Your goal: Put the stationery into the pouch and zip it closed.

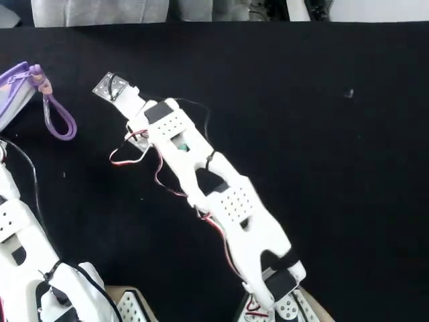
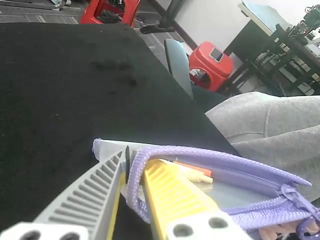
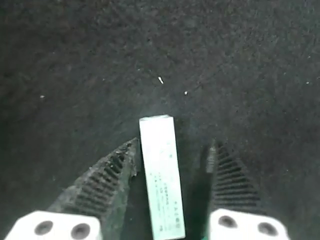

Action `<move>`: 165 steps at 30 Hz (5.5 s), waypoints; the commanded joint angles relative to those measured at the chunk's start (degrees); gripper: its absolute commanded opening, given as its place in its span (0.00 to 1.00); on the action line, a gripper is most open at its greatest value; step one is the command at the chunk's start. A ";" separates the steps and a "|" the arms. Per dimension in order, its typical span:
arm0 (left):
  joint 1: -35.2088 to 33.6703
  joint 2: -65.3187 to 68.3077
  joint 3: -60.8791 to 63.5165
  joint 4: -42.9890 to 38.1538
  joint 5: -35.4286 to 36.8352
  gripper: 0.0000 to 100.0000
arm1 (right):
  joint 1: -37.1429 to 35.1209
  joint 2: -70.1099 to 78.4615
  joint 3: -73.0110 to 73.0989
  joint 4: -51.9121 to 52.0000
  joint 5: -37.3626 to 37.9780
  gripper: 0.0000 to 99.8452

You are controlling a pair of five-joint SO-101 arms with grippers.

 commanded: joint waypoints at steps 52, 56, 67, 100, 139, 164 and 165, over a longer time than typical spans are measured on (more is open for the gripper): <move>28.26 -31.03 3.21 17.14 -5.71 0.03 | 9.76 -39.52 -41.01 38.68 -20.31 0.01; 28.35 -30.33 3.38 17.14 -5.71 0.03 | 9.41 -49.27 -30.11 38.59 -21.89 0.01; 34.59 -30.24 4.53 17.32 -5.71 0.03 | 4.13 -65.98 -1.01 27.96 -26.20 0.01; 35.03 -30.15 10.42 10.99 -8.00 0.03 | -3.43 -78.73 56.48 -31.56 -31.56 0.01; 32.66 -30.15 5.85 15.82 -5.80 0.03 | -8.53 -69.76 108.88 -124.13 -0.26 0.01; 28.53 -30.15 5.93 14.51 -5.80 0.03 | -6.86 -55.60 109.58 -146.20 6.07 0.13; 28.09 -30.15 6.11 14.15 -5.80 0.03 | -6.77 -55.60 109.93 -146.37 6.68 0.13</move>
